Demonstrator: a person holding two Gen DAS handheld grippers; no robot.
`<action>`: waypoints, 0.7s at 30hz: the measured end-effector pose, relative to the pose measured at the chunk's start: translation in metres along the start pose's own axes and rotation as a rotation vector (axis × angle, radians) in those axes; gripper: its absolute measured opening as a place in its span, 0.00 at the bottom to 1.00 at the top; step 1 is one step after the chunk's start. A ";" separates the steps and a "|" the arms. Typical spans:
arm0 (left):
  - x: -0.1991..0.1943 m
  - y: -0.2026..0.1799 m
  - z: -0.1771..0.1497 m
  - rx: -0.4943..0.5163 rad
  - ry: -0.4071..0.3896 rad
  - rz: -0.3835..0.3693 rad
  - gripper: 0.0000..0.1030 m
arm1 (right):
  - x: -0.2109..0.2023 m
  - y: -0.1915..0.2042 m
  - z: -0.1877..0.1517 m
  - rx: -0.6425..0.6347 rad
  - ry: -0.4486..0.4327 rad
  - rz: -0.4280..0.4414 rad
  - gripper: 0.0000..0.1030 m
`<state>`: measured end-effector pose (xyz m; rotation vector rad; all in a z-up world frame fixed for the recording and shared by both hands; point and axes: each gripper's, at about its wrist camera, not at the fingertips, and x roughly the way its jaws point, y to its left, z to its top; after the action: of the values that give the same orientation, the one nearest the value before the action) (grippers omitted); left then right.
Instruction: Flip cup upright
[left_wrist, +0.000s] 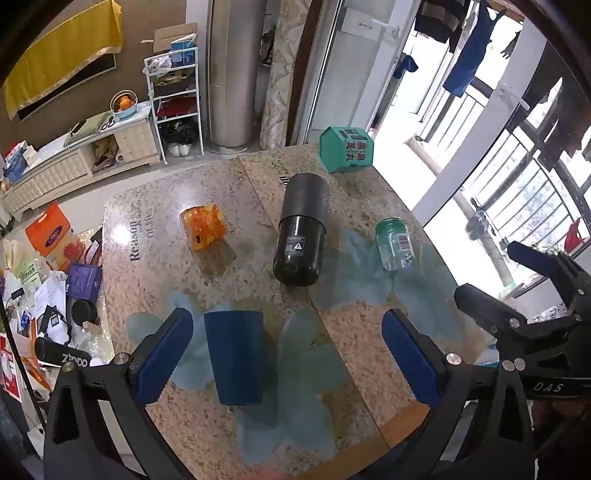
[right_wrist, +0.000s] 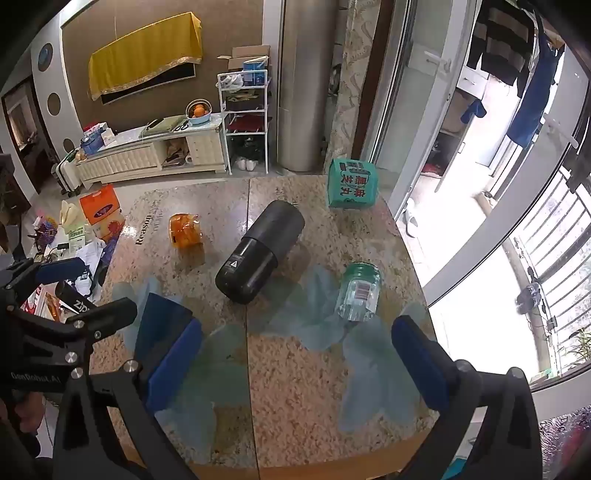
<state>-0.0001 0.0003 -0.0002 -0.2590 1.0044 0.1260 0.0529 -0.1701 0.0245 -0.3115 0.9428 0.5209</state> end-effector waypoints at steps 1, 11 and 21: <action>0.000 0.000 0.000 0.001 0.000 0.006 1.00 | 0.000 0.000 0.000 0.002 -0.001 0.007 1.00; 0.002 -0.005 0.003 0.015 0.005 0.010 1.00 | 0.000 0.003 0.001 0.009 0.000 0.017 1.00; -0.003 0.000 0.001 0.021 -0.002 0.019 1.00 | 0.000 0.000 -0.003 0.017 0.000 0.026 1.00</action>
<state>-0.0009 0.0004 0.0032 -0.2303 1.0063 0.1331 0.0508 -0.1711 0.0230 -0.2845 0.9517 0.5367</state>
